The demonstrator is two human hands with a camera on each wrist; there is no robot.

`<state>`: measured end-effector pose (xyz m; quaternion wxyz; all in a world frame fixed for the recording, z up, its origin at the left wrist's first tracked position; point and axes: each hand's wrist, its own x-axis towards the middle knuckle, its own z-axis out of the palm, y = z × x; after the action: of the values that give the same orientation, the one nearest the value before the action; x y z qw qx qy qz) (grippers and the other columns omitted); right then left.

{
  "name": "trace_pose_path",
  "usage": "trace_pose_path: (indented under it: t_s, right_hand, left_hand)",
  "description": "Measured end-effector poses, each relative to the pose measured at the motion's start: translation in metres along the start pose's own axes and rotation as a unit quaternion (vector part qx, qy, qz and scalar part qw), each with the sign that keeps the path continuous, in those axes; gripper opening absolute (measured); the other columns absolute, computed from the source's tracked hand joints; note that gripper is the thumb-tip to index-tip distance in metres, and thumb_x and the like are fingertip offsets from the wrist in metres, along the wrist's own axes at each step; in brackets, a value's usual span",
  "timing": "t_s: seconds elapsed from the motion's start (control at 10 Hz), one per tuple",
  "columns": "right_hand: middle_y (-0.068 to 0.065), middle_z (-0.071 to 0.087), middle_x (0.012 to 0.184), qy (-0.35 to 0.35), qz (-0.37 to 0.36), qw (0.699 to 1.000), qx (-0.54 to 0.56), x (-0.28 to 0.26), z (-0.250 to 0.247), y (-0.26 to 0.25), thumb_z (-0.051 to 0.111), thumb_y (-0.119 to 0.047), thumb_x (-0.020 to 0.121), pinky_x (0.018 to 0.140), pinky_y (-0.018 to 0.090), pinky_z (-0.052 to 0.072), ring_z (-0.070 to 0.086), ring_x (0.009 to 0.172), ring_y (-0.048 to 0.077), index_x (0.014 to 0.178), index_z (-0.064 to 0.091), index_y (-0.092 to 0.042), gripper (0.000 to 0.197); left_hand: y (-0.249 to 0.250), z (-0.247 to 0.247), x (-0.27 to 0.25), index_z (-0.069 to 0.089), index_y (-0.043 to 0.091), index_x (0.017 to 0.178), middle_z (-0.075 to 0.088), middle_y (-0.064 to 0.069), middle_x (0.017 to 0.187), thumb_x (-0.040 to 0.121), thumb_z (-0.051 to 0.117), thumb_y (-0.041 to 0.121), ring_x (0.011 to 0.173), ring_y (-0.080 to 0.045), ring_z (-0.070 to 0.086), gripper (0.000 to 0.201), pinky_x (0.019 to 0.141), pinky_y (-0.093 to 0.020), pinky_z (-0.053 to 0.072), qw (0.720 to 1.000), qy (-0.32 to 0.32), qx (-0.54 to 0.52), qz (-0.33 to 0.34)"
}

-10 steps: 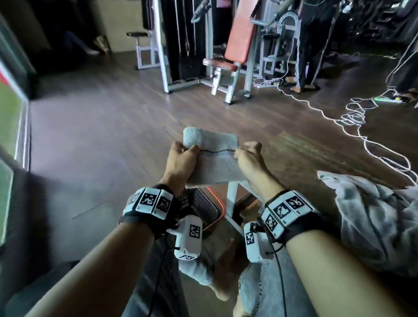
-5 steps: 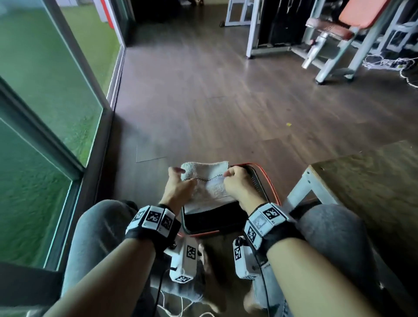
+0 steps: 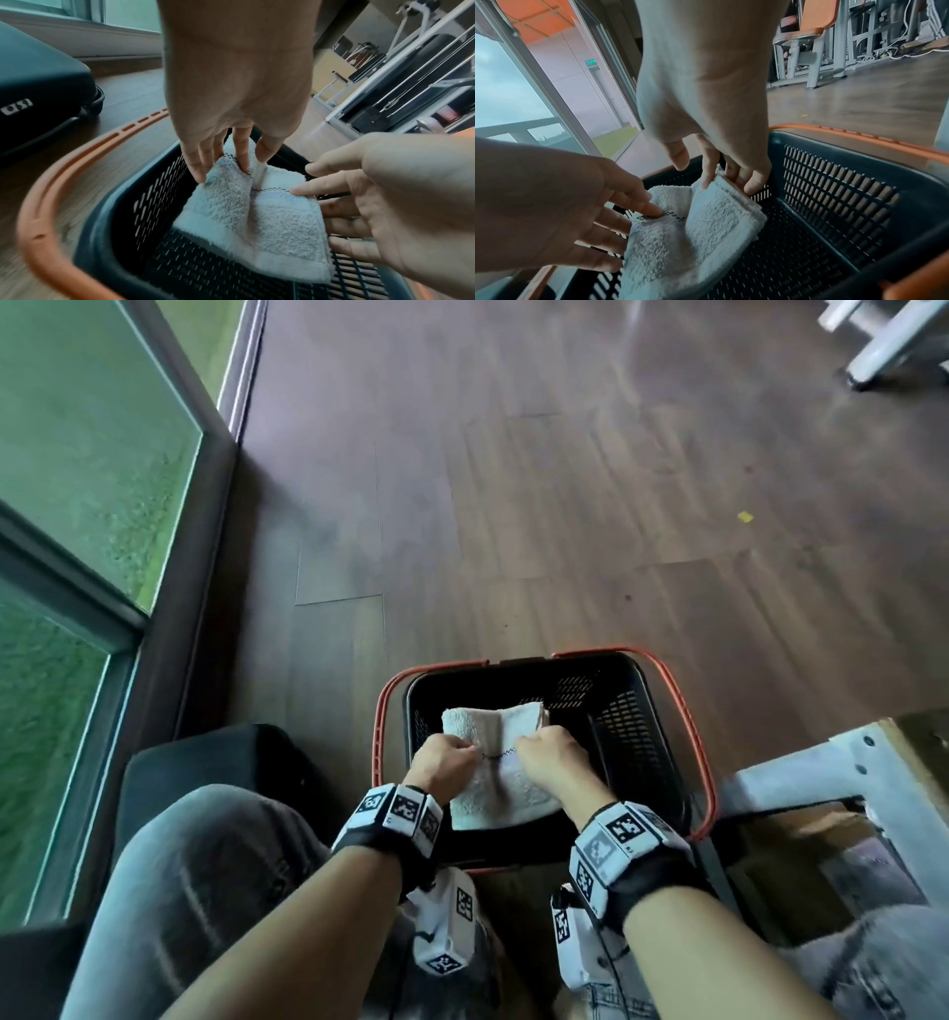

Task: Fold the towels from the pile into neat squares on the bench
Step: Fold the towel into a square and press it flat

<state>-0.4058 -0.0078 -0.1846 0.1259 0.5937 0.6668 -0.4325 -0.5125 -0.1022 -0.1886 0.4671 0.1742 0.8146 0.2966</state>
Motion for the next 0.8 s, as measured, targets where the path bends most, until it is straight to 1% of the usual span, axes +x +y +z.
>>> trace_pose_path:
  t_s: [0.1,0.2,0.3,0.4,0.5,0.6,0.7,0.8]
  right_hand:
    - [0.014,0.068,0.111,-0.03,0.012,0.999,0.01,0.043,0.013,0.002,0.041,-0.044,0.066,0.093,0.04,0.05,0.061,0.106,0.034,0.108,0.066,-0.006,0.061]
    - [0.013,0.069,0.107,-0.046,0.011,0.999,0.023,0.058,0.017,0.003,0.044,-0.043,0.067,0.091,0.04,0.052,0.064,0.103,0.033,0.103,0.067,-0.006,0.057]
    - [0.016,0.068,0.113,-0.078,0.019,0.996,0.038,0.076,0.024,0.004,0.048,-0.03,0.086,0.089,0.033,0.048,0.063,0.106,0.032,0.102,0.067,-0.005,0.035]
    - [0.018,0.065,0.121,-0.117,0.024,0.992,0.031,0.083,0.03,0.004,0.047,-0.022,0.093,0.086,0.03,0.044,0.061,0.113,0.033,0.112,0.065,-0.001,0.034]
    - [0.019,0.062,0.129,-0.177,0.02,0.984,0.0,0.095,0.04,0.003,0.043,-0.023,0.089,0.1,0.037,0.046,0.058,0.119,0.034,0.122,0.062,0.0,0.045]
    - [0.016,0.062,0.128,-0.19,0.027,0.981,-0.002,0.114,0.052,0.008,0.041,-0.03,0.077,0.103,0.042,0.045,0.059,0.118,0.034,0.123,0.062,-0.002,0.057]
    - [0.015,0.061,0.129,-0.195,0.004,0.981,-0.02,0.11,0.048,0.007,0.04,-0.036,0.079,0.096,0.036,0.045,0.058,0.118,0.034,0.125,0.061,-0.003,0.06]
    - [0.016,0.058,0.133,-0.2,-0.002,0.98,-0.013,0.107,0.044,0.01,0.045,-0.026,0.095,0.095,0.033,0.044,0.055,0.123,0.033,0.13,0.058,-0.003,0.044]
  left_hand:
    - [-0.007,0.009,0.04,0.063,0.007,0.065,0.052,0.0,0.055,0.085,0.056,0.014,0.048,-0.014,0.046,0.023,0.055,-0.027,0.039,0.999,-0.001,0.001,-0.039]
    - [-0.011,0.013,0.058,0.065,0.003,0.076,0.061,-0.008,0.065,0.085,0.057,0.019,0.056,-0.021,0.055,0.02,0.057,-0.027,0.042,0.998,0.002,0.023,-0.054]
    - [-0.024,0.022,0.083,0.067,0.0,0.086,0.071,-0.025,0.09,0.074,0.057,0.029,0.086,-0.039,0.069,0.034,0.066,-0.036,0.051,0.998,0.005,0.039,-0.057]
    - [-0.03,0.025,0.09,0.068,0.0,0.089,0.072,-0.022,0.093,0.075,0.058,0.029,0.09,-0.035,0.069,0.034,0.07,-0.033,0.052,0.997,-0.007,0.058,-0.057]
    - [-0.033,0.027,0.093,0.067,-0.002,0.103,0.069,-0.023,0.105,0.085,0.057,0.026,0.099,-0.035,0.066,0.035,0.073,-0.033,0.049,0.995,-0.017,0.078,-0.059]
    - [-0.034,0.03,0.096,0.065,-0.002,0.11,0.066,-0.025,0.113,0.084,0.056,0.03,0.107,-0.037,0.063,0.042,0.078,-0.033,0.049,0.994,-0.026,0.074,-0.075]
    - [-0.029,0.034,0.094,0.067,-0.003,0.109,0.067,-0.02,0.106,0.089,0.054,0.023,0.101,-0.032,0.063,0.036,0.077,-0.03,0.047,0.994,-0.04,0.07,-0.071]
    - [-0.041,0.039,0.104,0.07,-0.001,0.105,0.071,-0.017,0.103,0.073,0.054,0.032,0.1,-0.029,0.066,0.048,0.085,-0.035,0.052,0.996,-0.043,0.052,-0.053]
